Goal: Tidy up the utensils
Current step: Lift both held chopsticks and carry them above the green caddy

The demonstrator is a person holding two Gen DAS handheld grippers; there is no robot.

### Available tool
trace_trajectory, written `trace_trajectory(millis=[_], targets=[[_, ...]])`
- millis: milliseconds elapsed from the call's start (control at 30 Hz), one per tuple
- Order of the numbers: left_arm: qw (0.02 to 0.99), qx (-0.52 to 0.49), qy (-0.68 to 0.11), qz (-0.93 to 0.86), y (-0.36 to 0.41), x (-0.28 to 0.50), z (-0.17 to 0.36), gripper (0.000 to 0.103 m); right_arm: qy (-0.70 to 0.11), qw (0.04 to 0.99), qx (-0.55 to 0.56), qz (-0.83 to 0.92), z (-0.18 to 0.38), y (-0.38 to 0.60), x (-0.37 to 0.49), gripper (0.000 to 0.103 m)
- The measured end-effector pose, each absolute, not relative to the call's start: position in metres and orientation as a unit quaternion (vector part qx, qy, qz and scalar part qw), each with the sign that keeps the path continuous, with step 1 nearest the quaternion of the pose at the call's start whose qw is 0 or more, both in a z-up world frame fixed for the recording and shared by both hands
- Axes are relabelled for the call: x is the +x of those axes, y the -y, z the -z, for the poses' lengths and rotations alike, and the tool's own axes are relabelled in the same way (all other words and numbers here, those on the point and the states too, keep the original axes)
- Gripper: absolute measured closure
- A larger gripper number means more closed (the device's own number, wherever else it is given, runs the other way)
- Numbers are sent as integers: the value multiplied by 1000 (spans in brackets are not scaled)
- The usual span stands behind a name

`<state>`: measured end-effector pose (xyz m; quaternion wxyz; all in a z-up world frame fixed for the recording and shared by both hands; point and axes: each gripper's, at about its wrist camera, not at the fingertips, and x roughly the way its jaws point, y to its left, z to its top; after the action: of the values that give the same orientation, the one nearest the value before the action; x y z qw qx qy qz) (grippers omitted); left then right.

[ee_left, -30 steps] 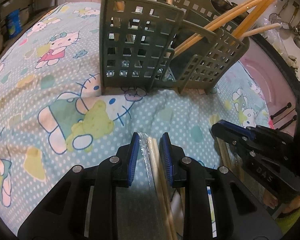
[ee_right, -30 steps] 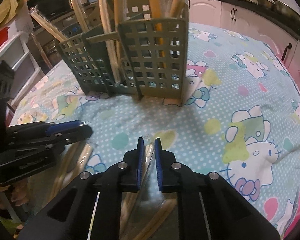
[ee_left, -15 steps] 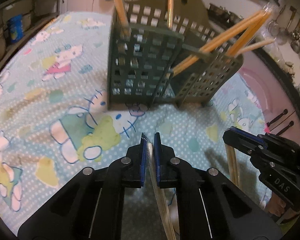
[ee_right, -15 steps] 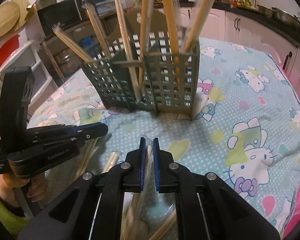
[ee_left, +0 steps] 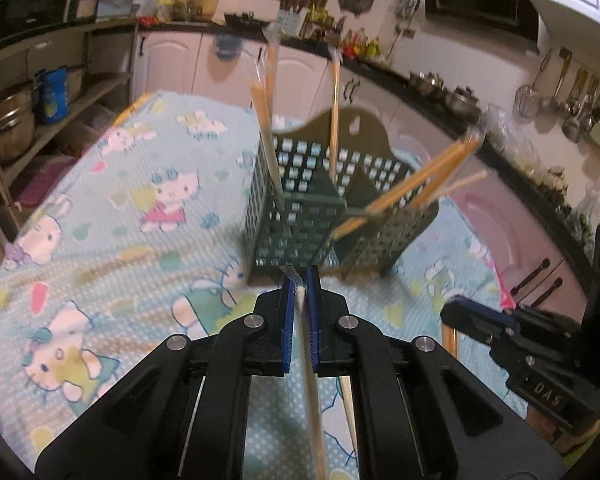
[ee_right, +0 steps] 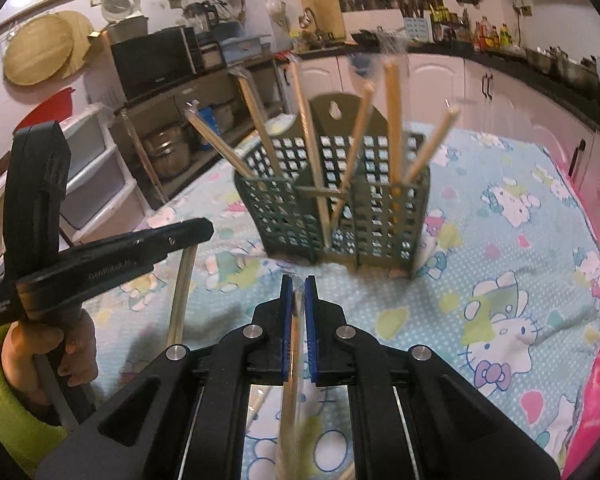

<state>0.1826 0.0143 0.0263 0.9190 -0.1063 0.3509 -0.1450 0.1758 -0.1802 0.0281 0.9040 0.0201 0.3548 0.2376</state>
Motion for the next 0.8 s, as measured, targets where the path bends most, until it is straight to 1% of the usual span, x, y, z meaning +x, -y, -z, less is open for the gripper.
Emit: trace_trajectory(millis=[367, 800], targets=[[936, -131, -296, 138, -31, 177, -65, 102, -311, 917, 17, -249, -60, 174, 162, 97], [951, -115, -243, 153, -22, 178, -115, 102, -253, 934, 8, -254, -104, 172, 157, 97]])
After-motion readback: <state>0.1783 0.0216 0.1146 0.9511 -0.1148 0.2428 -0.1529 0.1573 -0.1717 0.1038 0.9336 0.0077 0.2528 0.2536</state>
